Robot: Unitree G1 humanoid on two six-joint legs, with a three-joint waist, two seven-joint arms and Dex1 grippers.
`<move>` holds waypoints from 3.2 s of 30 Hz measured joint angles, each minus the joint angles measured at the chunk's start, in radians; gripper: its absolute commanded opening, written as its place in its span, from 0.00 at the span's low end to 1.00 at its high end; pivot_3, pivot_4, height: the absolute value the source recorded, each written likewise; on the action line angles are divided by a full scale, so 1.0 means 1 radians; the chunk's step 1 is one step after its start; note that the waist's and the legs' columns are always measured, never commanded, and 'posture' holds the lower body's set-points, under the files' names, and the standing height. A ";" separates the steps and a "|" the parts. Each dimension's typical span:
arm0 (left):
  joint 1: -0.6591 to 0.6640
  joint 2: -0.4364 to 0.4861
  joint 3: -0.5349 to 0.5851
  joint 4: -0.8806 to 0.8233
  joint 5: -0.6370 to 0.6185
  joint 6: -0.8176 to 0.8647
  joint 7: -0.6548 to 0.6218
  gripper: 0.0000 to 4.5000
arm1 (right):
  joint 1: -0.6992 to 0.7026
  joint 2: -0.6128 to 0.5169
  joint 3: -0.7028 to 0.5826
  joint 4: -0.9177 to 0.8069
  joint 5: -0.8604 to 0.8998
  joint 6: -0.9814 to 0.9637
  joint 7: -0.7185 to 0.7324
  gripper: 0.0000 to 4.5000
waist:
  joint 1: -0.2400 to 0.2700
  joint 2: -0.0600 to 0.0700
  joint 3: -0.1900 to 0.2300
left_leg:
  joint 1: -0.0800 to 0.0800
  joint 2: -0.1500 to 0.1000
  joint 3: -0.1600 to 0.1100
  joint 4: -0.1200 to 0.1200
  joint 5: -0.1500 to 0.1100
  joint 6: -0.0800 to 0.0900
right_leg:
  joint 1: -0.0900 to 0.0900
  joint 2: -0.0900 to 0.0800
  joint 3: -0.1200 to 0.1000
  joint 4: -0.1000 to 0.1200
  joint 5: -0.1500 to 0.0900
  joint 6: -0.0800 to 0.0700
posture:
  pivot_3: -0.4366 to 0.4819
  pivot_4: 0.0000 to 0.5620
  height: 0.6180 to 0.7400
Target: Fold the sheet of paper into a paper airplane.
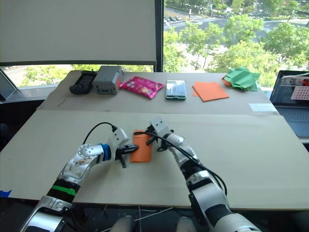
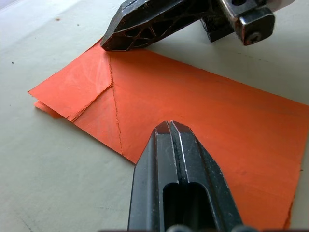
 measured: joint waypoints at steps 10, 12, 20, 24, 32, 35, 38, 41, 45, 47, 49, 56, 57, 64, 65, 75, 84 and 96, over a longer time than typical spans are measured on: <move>-0.002 0.004 -0.005 0.005 0.005 0.000 0.001 0.00 | 0.197 -0.055 0.071 -0.327 -0.007 0.113 0.118 0.01 | 0.000 0.001 -0.003 | 0.003 0.000 0.000 0.000 -0.002 -0.003 | 0.001 0.000 0.000 0.003 -0.004 -0.003 | 0.48 0.27 0.69; -0.003 0.004 -0.008 0.006 0.007 -0.001 0.001 0.00 | 0.246 -0.075 0.094 -0.413 -0.006 0.145 0.144 0.01 | 0.001 0.000 -0.003 | 0.003 0.000 0.000 0.000 -0.002 -0.003 | 0.001 0.000 0.000 0.003 -0.004 -0.003 | 0.48 0.27 0.69; -0.006 0.006 -0.015 0.007 0.010 -0.003 0.000 0.00 | 0.350 -0.119 0.131 -0.605 -0.004 0.243 0.181 0.01 | 0.002 0.000 -0.004 | 0.003 0.000 0.000 0.000 -0.002 -0.004 | 0.001 -0.001 0.000 0.003 -0.005 -0.003 | 0.48 0.27 0.69; -0.006 0.006 -0.018 0.008 0.010 -0.004 0.000 0.00 | 0.362 -0.124 0.131 -0.630 -0.003 0.257 0.181 0.01 | 0.003 -0.001 -0.005 | 0.003 0.000 0.000 0.000 -0.002 -0.004 | 0.001 -0.001 0.000 0.003 -0.005 -0.003 | 0.48 0.27 0.69; -0.018 0.007 -0.022 0.021 0.012 -0.005 -0.006 0.00 | 0.291 -0.099 0.107 -0.541 0.009 0.252 0.162 0.01 | 0.002 -0.002 -0.004 | 0.003 0.000 0.000 0.000 -0.003 -0.004 | 0.000 -0.001 -0.001 0.003 -0.005 -0.003 | 0.48 0.27 0.69; -0.022 0.007 -0.025 0.021 0.014 -0.005 -0.007 0.00 | 0.234 -0.095 0.094 -0.455 0.008 0.233 0.151 0.01 | 0.003 -0.002 -0.004 | 0.002 0.000 0.000 0.000 -0.003 -0.004 | 0.000 -0.001 -0.001 0.003 -0.005 -0.003 | 0.48 0.27 0.69; -0.023 0.005 -0.026 0.020 0.014 -0.005 -0.009 0.00 | 0.218 -0.099 0.083 -0.421 0.008 0.210 0.144 0.01 | 0.006 -0.002 -0.004 | 0.002 0.000 0.000 0.000 -0.003 -0.004 | 0.001 -0.001 -0.001 0.003 -0.005 -0.003 | 0.48 0.27 0.69; -0.022 0.004 -0.026 0.019 0.014 -0.005 -0.010 0.00 | 0.236 -0.105 0.082 -0.435 0.009 0.200 0.150 0.01 | 0.007 -0.001 -0.005 | 0.002 0.000 0.000 0.000 -0.002 -0.004 | 0.001 -0.001 -0.001 0.003 -0.006 -0.003 | 0.48 0.27 0.69; -0.018 0.003 -0.025 0.016 0.014 -0.005 -0.009 0.00 | 0.287 -0.131 0.086 -0.499 0.011 0.200 0.176 0.01 | 0.007 -0.002 -0.005 | 0.002 0.000 0.000 0.000 -0.003 -0.004 | 0.001 -0.001 -0.001 0.003 -0.006 -0.003 | 0.48 0.27 0.69; -0.016 0.004 -0.024 0.015 0.014 -0.004 -0.009 0.00 | 0.309 -0.140 0.087 -0.526 0.012 0.201 0.183 0.01 | 0.005 -0.002 -0.005 | 0.002 0.000 0.000 0.000 -0.003 -0.004 | 0.001 -0.001 -0.001 0.003 -0.006 -0.003 | 0.48 0.27 0.69; -0.016 0.004 -0.024 0.015 0.014 -0.004 -0.009 0.00 | 0.320 -0.142 0.087 -0.540 0.013 0.205 0.185 0.01 | 0.004 -0.002 -0.005 | 0.002 0.000 0.000 0.000 -0.003 -0.004 | 0.001 -0.001 -0.001 0.003 -0.006 -0.003 | 0.48 0.27 0.69; -0.017 0.004 -0.025 0.017 0.014 -0.004 -0.014 0.00 | 0.357 -0.158 0.094 -0.598 0.015 0.241 0.211 0.01 | 0.004 -0.002 -0.005 | 0.002 0.000 0.000 0.000 -0.003 -0.004 | 0.001 -0.001 -0.001 0.002 -0.007 -0.003 | 0.48 0.27 0.69; -0.018 0.004 -0.025 0.017 0.014 -0.004 -0.014 0.00 | 0.362 -0.165 0.100 -0.612 0.015 0.248 0.217 0.01 | 0.005 -0.002 -0.005 | 0.002 0.000 0.000 0.000 -0.003 -0.004 | 0.001 -0.001 -0.001 0.002 -0.007 -0.003 | 0.48 0.27 0.69; -0.023 0.004 -0.026 0.023 0.019 -0.005 -0.019 0.00 | 0.402 -0.204 0.129 -0.699 0.028 0.291 0.261 0.01 | 0.004 -0.003 -0.007 | 0.002 0.000 0.000 0.000 -0.003 -0.005 | 0.001 -0.002 -0.001 0.002 -0.008 -0.003 | 0.48 0.27 0.69; -0.023 0.004 -0.026 0.023 0.020 -0.005 -0.020 0.00 | 0.404 -0.207 0.131 -0.705 0.030 0.297 0.266 0.01 | 0.005 -0.003 -0.007 | 0.002 0.000 0.000 0.000 -0.003 -0.005 | 0.001 -0.002 -0.002 0.002 -0.008 -0.003 | 0.48 0.27 0.69; -0.027 0.004 -0.026 0.028 0.023 -0.006 -0.025 0.00 | 0.419 -0.252 0.168 -0.768 0.045 0.332 0.317 0.01 | 0.005 -0.004 -0.008 | 0.002 0.000 0.000 0.000 -0.004 -0.006 | 0.001 -0.002 -0.002 0.001 -0.008 -0.003 | 0.48 0.27 0.69; -0.026 0.005 -0.021 0.027 0.023 -0.007 -0.029 0.00 | 0.421 -0.271 0.186 -0.811 0.049 0.363 0.339 0.01 | 0.004 -0.005 -0.008 | 0.002 0.000 0.000 -0.001 -0.005 -0.007 | 0.000 -0.003 -0.002 0.000 -0.009 -0.003 | 0.48 0.27 0.69; 0.026 0.110 0.126 -0.156 -0.148 0.149 -0.098 0.00 | 0.482 -0.296 0.043 -1.117 0.241 0.573 0.310 0.01 | 0.015 -0.007 0.010 | -0.007 0.000 -0.001 -0.002 -0.004 -0.007 | -0.007 -0.002 -0.004 -0.002 -0.008 -0.003 | 0.48 0.27 0.69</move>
